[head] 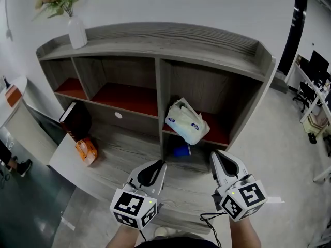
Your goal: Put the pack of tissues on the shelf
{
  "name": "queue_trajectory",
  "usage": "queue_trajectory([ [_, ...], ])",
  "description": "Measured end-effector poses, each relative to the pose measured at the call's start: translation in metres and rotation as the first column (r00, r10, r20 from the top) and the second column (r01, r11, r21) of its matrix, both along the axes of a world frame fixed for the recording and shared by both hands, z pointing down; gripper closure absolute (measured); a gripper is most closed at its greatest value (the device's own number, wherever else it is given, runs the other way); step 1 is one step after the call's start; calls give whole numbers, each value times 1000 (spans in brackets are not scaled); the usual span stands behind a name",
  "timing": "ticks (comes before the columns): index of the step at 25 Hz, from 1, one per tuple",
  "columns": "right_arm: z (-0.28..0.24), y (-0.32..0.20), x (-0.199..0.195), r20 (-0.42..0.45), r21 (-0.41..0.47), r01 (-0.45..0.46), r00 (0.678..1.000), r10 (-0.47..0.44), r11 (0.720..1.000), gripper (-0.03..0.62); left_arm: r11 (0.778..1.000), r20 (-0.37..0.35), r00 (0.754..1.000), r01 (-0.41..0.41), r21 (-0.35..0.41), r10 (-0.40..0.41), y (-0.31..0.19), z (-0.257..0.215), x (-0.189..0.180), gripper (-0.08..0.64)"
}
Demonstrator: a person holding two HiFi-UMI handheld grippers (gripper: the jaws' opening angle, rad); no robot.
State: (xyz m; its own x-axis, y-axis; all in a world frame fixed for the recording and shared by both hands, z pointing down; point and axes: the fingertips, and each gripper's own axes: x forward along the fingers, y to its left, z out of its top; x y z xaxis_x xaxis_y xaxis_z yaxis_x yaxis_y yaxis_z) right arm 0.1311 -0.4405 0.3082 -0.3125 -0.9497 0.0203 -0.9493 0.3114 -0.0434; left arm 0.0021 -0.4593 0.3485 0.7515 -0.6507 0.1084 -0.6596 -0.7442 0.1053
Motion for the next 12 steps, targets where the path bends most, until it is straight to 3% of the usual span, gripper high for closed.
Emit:
queue_trajectory([
  [12, 39, 30, 5, 29, -96, -16, 999, 19, 995, 591, 1000, 9, 1000, -6, -31, 7, 13, 14, -2, 563],
])
